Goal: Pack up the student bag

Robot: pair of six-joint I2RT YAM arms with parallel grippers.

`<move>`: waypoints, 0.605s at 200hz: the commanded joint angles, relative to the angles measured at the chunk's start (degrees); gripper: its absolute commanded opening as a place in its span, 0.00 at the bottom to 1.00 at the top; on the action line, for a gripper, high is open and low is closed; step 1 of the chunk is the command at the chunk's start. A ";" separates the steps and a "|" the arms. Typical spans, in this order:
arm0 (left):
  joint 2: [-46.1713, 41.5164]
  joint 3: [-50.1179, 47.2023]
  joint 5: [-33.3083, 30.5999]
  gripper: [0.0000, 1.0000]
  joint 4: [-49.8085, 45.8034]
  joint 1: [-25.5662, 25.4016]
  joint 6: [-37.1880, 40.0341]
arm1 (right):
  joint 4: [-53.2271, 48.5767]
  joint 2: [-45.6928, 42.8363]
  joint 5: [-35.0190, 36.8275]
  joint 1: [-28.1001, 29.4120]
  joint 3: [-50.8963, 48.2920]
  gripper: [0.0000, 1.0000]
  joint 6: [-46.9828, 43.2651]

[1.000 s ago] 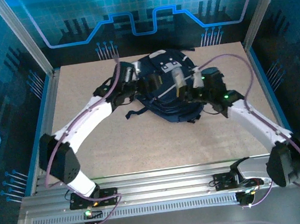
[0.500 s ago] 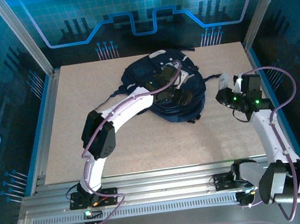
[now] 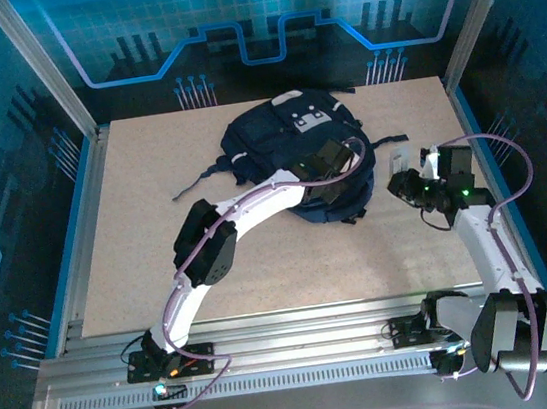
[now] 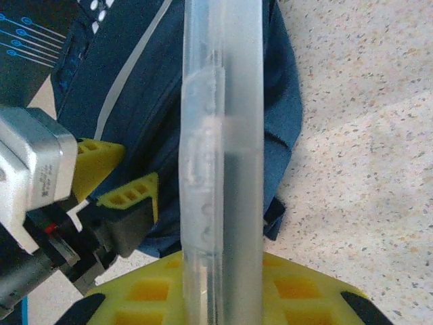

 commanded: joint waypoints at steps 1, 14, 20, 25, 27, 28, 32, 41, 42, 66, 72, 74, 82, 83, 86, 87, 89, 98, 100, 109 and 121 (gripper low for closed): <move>0.96 3.78 -5.56 0.27 3.59 1.49 1.69 | 3.49 -0.88 -3.47 0.04 -1.59 0.13 1.44; 1.23 5.08 -5.45 0.10 3.41 2.10 1.60 | 4.46 -0.57 -3.84 1.02 -2.22 0.13 1.72; 1.27 5.82 -5.49 0.00 3.22 2.35 1.55 | 4.71 -0.36 -3.72 1.61 -2.38 0.13 1.81; 1.27 6.46 -5.59 0.00 2.85 2.50 1.36 | 4.91 -0.11 -3.67 2.14 -2.35 0.13 1.90; 1.29 6.67 -5.52 0.00 2.74 2.57 1.28 | 5.02 -0.02 -3.64 2.31 -2.36 0.13 1.90; 1.28 6.73 -5.47 0.00 2.74 2.63 1.22 | 5.06 0.03 -3.66 2.36 -2.43 0.13 1.95; 1.24 7.29 -5.11 0.00 2.26 2.76 1.10 | 5.29 0.23 -3.71 2.80 -2.35 0.12 1.99; 0.97 8.40 -4.10 0.00 1.28 3.09 0.64 | 5.80 0.74 -3.58 3.76 -2.36 0.12 2.07; 0.94 8.52 -3.96 0.00 1.17 3.15 0.55 | 5.90 0.81 -3.58 3.87 -2.35 0.13 2.08; -0.40 10.31 -0.31 0.00 -1.35 3.93 -1.00 | 7.16 2.47 -3.15 6.05 -1.53 0.12 2.41; -0.62 10.31 0.36 0.00 -1.55 4.15 -1.29 | 7.23 2.87 -2.79 6.48 -1.22 0.12 2.43; -0.74 10.31 0.58 0.00 -1.61 4.17 -1.45 | 7.29 3.16 -2.72 6.63 -1.13 0.12 2.43; -0.90 10.40 1.58 0.00 -1.98 4.50 -1.56 | 7.46 3.93 -2.46 6.99 -0.68 0.12 2.43; -0.91 10.44 1.64 0.00 -1.99 4.51 -1.56 | 7.47 4.03 -2.49 7.02 -0.67 0.12 2.43; -0.92 10.48 2.14 0.00 -2.33 4.57 -1.51 | 7.46 4.27 -2.48 7.06 -0.54 0.12 2.43; -0.93 10.49 2.27 0.00 -2.43 4.59 -1.45 | 7.47 4.38 -2.46 7.10 -0.47 0.12 2.43; -0.88 10.49 2.44 0.00 -2.58 4.56 -1.36 | 7.53 4.57 -2.55 7.11 -0.37 0.12 2.50; -0.92 10.26 4.12 0.02 -3.33 4.46 -1.18 | 7.58 5.12 -2.52 7.15 -0.06 0.11 2.48; -0.88 10.17 4.51 0.05 -3.40 4.47 -1.16 | 7.57 5.22 -2.48 7.17 0.01 0.11 2.49; -1.06 9.31 5.84 0.27 -3.59 4.45 -1.53 | 7.45 5.34 -2.06 7.17 0.33 0.11 2.39; -1.19 7.77 7.44 0.52 -3.19 4.35 -2.08 | 6.39 5.24 -0.56 7.07 0.77 0.11 1.88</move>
